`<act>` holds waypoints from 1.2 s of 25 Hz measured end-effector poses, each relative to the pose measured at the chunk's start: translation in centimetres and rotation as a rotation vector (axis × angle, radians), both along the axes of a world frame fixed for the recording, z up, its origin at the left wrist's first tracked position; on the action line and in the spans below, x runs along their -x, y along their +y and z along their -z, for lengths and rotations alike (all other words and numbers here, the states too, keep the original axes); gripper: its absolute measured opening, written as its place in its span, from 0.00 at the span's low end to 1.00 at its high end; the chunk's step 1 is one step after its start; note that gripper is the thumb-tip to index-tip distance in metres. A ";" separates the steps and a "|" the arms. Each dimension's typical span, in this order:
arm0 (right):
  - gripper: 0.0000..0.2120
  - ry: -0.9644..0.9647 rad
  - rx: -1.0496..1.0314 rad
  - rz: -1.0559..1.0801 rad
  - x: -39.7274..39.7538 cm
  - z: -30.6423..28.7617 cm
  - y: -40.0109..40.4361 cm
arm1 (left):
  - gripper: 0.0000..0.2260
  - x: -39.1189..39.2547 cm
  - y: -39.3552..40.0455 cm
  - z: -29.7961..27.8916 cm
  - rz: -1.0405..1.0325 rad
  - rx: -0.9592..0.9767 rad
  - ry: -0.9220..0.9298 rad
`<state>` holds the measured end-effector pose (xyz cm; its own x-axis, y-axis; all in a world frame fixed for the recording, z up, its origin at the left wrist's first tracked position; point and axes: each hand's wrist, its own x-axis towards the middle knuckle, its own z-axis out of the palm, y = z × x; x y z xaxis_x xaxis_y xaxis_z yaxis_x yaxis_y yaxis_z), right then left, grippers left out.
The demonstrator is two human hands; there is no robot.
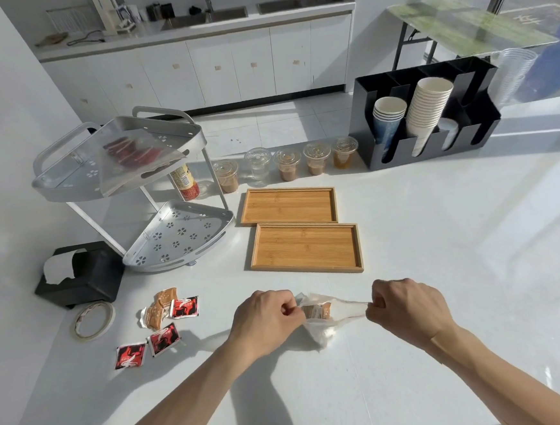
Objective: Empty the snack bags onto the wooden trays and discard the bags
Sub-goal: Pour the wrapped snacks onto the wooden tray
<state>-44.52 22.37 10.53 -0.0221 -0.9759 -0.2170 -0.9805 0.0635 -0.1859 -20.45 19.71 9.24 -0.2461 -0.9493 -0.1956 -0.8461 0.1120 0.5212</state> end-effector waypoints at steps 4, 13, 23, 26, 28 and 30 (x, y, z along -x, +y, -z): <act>0.13 -0.305 0.127 0.106 -2.2 -0.1 -0.2 | 0.12 1.6 1.1 0.4 -0.072 -0.035 0.138; 0.15 -0.382 -0.030 0.327 -7.9 2.2 -3.5 | 0.12 2.7 4.2 0.9 -0.003 0.042 0.158; 0.13 -0.427 -0.051 0.192 -9.3 -0.5 -2.7 | 0.11 -8.3 2.5 8.7 -0.039 -0.289 0.136; 0.12 -0.501 -0.024 0.159 -9.0 -2.4 -2.8 | 0.25 -8.2 0.9 8.9 -0.075 -0.379 0.217; 0.12 -0.571 -0.021 0.127 -8.6 -3.9 -3.2 | 0.28 -7.3 0.1 8.7 -0.148 -0.410 0.389; 0.12 -0.633 -0.014 0.090 -8.0 -5.2 -3.8 | 0.20 -6.7 -0.6 8.7 -0.292 -0.348 0.581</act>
